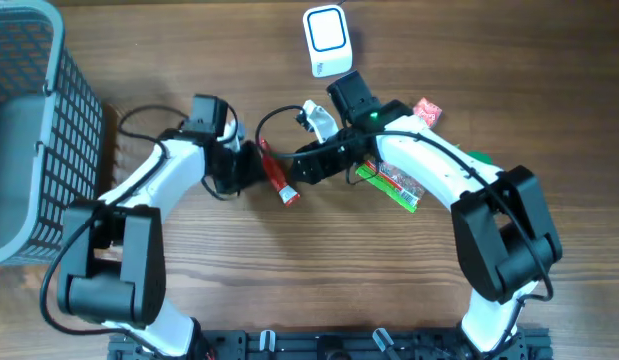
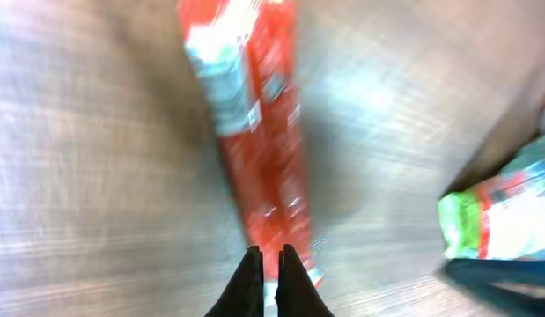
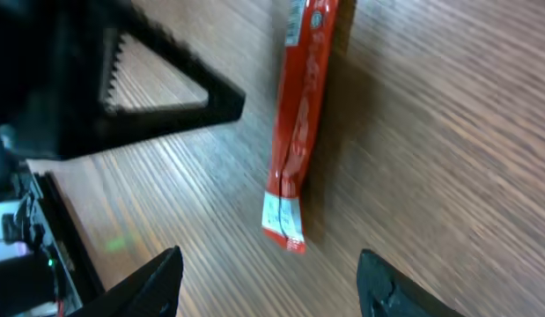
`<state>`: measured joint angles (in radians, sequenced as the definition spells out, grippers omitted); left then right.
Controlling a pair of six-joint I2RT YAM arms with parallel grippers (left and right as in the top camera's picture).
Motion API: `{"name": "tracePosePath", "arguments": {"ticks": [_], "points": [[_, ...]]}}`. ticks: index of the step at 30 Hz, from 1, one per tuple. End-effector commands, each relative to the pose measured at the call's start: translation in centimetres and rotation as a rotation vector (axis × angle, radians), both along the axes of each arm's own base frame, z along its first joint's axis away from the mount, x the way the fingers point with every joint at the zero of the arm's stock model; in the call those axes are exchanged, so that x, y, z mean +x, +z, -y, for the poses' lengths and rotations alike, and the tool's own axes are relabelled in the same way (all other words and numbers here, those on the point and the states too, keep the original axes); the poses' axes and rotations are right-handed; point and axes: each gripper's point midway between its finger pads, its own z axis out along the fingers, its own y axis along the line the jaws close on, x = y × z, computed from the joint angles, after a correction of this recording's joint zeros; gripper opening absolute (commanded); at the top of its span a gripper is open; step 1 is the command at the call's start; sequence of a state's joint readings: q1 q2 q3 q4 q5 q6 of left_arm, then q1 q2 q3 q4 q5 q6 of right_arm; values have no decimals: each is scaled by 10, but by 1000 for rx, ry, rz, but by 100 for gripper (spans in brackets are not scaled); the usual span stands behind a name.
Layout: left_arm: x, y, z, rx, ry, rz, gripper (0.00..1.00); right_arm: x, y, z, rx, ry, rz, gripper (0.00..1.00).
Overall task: Scan the item barcode
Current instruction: 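Grasp the red stick packet with the left gripper, then hand the red stick packet from the left gripper to the right gripper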
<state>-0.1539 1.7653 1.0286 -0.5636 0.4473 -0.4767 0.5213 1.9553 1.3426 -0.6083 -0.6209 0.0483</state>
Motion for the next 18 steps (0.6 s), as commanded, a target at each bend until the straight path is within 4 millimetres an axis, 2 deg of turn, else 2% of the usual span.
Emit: {"name": "tracePosePath", "arguments": {"ticks": [1, 4, 7, 11, 15, 18], "points": [[26, 7, -4, 33, 13, 109, 4, 1, -1, -6, 27, -34, 8, 57], [34, -7, -6, 49, 19, 112, 4, 1, -8, -6, 40, -50, 14, 56], [34, -33, -9, 71, 22, 70, 4, 0, -14, -6, 42, -73, -1, 57], [33, -54, -9, 78, 22, 39, 4, 0, -17, -8, 53, -94, -5, 56], [28, -61, -10, 83, 20, 13, 4, -2, -30, -12, 61, -120, -27, 55], [28, -61, -10, 83, 20, 13, 4, -3, -44, -15, 54, -143, -60, 49]]}}
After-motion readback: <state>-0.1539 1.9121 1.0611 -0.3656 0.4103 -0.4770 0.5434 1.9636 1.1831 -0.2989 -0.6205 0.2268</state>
